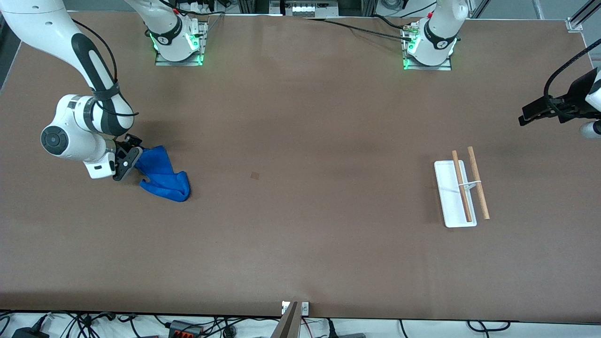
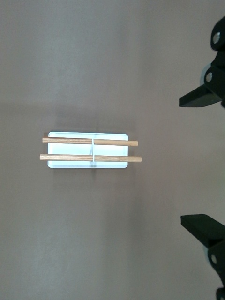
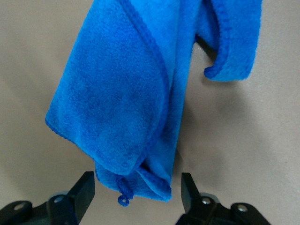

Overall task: Pass towel and hang on rack
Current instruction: 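Reach the right gripper down to the blue towel and grasp it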

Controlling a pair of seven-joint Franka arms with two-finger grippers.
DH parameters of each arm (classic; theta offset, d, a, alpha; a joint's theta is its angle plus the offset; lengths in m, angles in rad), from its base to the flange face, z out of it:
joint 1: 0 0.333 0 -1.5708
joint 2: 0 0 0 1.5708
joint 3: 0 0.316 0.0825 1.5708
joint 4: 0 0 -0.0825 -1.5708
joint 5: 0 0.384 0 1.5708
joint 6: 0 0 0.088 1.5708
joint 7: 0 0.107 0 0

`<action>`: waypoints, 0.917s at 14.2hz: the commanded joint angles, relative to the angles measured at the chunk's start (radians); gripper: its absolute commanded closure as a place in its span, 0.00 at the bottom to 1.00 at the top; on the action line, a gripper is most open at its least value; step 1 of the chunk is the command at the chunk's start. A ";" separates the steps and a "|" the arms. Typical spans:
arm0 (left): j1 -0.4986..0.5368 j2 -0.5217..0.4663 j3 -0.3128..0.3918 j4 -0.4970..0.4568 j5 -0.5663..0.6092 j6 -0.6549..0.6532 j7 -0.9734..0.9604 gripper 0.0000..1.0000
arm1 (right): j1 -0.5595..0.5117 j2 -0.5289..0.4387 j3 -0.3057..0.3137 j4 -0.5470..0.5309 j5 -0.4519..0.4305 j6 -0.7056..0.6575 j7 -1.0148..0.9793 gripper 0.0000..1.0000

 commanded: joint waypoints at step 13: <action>0.019 0.008 0.003 0.027 -0.028 -0.050 0.027 0.00 | 0.002 -0.039 0.008 -0.009 0.015 -0.002 -0.017 1.00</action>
